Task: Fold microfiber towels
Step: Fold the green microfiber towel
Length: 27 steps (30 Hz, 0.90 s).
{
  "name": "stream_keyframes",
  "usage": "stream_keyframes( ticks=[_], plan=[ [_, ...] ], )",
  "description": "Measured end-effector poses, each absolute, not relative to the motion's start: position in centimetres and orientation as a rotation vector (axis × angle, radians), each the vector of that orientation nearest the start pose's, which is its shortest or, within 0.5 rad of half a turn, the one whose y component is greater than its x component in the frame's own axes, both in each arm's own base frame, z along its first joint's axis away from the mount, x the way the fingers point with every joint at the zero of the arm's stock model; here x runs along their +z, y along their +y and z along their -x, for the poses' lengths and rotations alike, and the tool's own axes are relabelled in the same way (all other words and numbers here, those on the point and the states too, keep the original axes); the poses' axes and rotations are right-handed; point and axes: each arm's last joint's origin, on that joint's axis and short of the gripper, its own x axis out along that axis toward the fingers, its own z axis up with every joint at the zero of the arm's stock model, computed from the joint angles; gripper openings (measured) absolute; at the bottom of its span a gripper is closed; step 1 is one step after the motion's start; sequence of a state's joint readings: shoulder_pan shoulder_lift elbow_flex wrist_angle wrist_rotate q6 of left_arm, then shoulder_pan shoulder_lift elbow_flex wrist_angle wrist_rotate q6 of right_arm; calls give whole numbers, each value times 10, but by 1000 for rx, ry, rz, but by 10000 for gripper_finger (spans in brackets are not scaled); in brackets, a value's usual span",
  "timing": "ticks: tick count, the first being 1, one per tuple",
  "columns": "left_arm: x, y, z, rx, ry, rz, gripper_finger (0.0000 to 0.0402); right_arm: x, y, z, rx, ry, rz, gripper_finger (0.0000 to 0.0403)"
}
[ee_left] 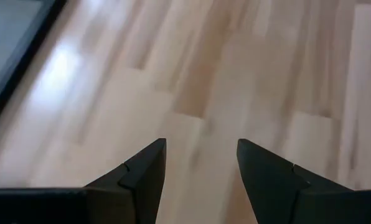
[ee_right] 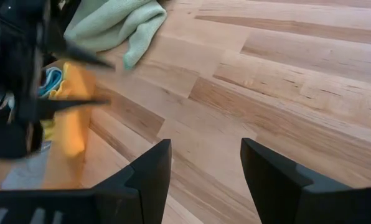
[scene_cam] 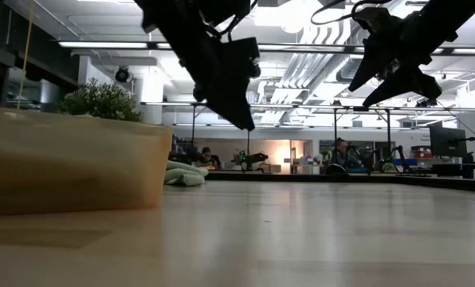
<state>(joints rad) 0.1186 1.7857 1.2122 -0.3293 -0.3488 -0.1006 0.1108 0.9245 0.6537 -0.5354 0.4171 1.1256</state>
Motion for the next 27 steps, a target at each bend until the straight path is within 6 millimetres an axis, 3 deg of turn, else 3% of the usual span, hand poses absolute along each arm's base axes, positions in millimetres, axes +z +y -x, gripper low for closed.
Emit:
stream_keyframes(
  ticks=[5,11,20,27],
  plan=[
    [182,8,-373,619,792,-18,186,239,8,-179,-683,521,-848,185],
    [167,-30,-373,749,759,-212,186,239,8,-179,-695,510,-841,185],
    [136,-46,-373,754,843,-380,186,239,7,-179,-696,499,-841,185],
    [132,-52,-369,681,911,-436,186,239,7,-179,-696,498,-842,185]
  ],
)
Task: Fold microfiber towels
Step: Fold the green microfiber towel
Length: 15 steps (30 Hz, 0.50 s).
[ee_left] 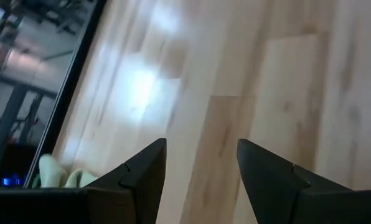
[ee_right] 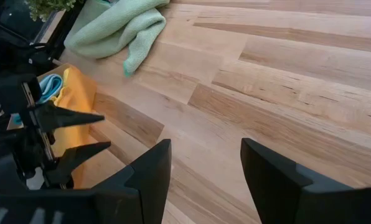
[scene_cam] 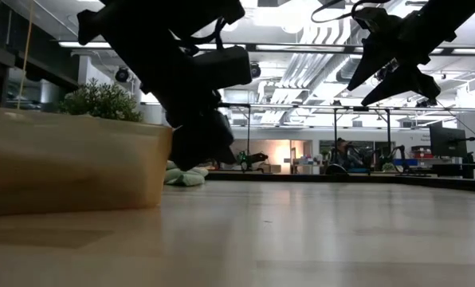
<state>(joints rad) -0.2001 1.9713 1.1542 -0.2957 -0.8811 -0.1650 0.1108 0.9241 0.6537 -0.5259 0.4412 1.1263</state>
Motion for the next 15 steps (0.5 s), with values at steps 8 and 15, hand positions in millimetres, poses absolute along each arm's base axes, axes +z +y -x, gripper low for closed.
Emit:
stream_keyframes(
  ticks=[8,15],
  plan=[
    [129,-78,-359,467,1022,-511,186,239,7,-179,-700,496,-839,185],
    [133,-110,-327,372,1174,-459,186,239,7,-178,-721,492,-824,185]
  ],
)
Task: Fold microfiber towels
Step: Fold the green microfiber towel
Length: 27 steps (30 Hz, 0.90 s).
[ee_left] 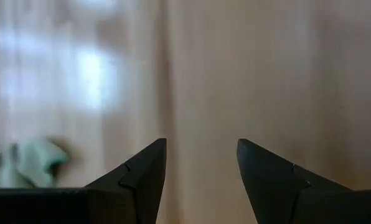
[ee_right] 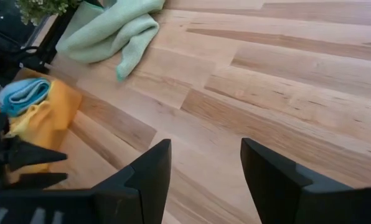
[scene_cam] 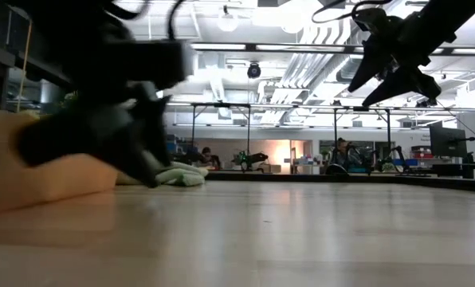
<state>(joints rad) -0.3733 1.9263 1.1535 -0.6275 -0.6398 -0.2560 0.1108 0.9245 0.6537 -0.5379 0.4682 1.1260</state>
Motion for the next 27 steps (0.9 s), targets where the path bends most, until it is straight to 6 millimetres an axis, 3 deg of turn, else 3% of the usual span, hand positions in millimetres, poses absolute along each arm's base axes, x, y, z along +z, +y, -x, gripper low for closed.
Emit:
stream_keyframes(
  ticks=[4,8,13,16,19,23,27],
  plan=[
    [137,-121,-310,356,1259,-414,186,238,6,-178,-731,493,-818,185],
    [141,-120,-305,348,1300,-404,186,238,6,-177,-736,496,-813,185],
    [168,-102,-317,310,1206,-430,186,238,6,-177,-741,495,-810,185],
    [192,-70,-325,298,1148,-384,186,238,6,-177,-742,493,-813,185],
    [207,-24,-330,244,1149,-261,186,238,6,-178,-735,495,-817,185],
    [206,35,-325,161,1237,-192,186,237,7,-179,-737,502,-815,185],
    [199,74,-320,94,1303,-298,186,237,7,-179,-736,504,-815,185]
  ],
)
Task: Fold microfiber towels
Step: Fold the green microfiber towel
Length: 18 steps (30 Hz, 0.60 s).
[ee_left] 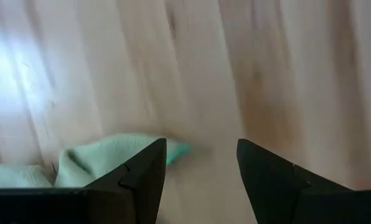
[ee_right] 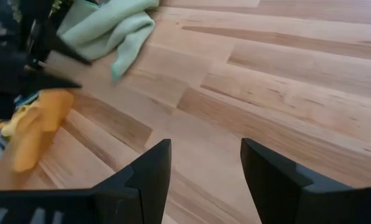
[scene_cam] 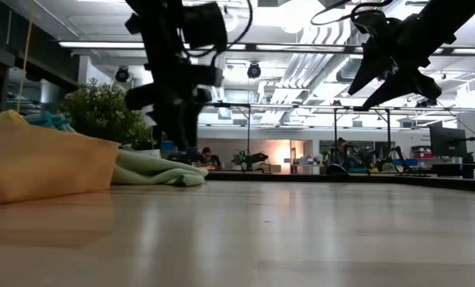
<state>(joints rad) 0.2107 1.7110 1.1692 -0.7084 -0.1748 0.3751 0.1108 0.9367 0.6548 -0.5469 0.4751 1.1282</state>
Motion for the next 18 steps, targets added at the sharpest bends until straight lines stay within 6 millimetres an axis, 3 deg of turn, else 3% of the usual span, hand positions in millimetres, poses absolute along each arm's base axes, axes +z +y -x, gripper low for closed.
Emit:
stream_keyframes(
  ticks=[7,18],
  plan=[
    [181,105,-317,-13,1385,-453,186,236,7,-179,-723,523,-820,185],
    [149,111,-323,-100,1493,-589,186,234,7,-176,-739,555,-805,185]
  ],
)
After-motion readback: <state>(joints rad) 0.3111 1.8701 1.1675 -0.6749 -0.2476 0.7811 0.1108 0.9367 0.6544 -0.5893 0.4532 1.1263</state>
